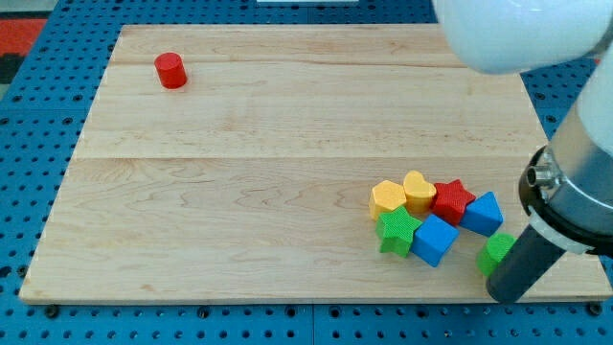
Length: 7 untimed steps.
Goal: Push the red circle slightly down
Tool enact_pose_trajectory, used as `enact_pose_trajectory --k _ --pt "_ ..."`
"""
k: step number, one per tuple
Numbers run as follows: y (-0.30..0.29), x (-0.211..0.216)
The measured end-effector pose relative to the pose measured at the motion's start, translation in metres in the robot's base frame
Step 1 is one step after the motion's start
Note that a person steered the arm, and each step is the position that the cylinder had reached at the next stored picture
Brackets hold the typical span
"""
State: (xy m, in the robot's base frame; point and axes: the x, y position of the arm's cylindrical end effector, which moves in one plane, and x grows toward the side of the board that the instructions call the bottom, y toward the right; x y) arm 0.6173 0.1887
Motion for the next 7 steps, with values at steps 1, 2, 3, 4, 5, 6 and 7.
enact_pose_trajectory --k 1,2,3,4,5,6,7 --pt "0.033 -0.001" --pt "0.03 -0.029" --pt "0.004 -0.046" --pt "0.068 -0.058" --pt "0.093 -0.101" --pt "0.057 -0.164" --pt "-0.008 -0.24"
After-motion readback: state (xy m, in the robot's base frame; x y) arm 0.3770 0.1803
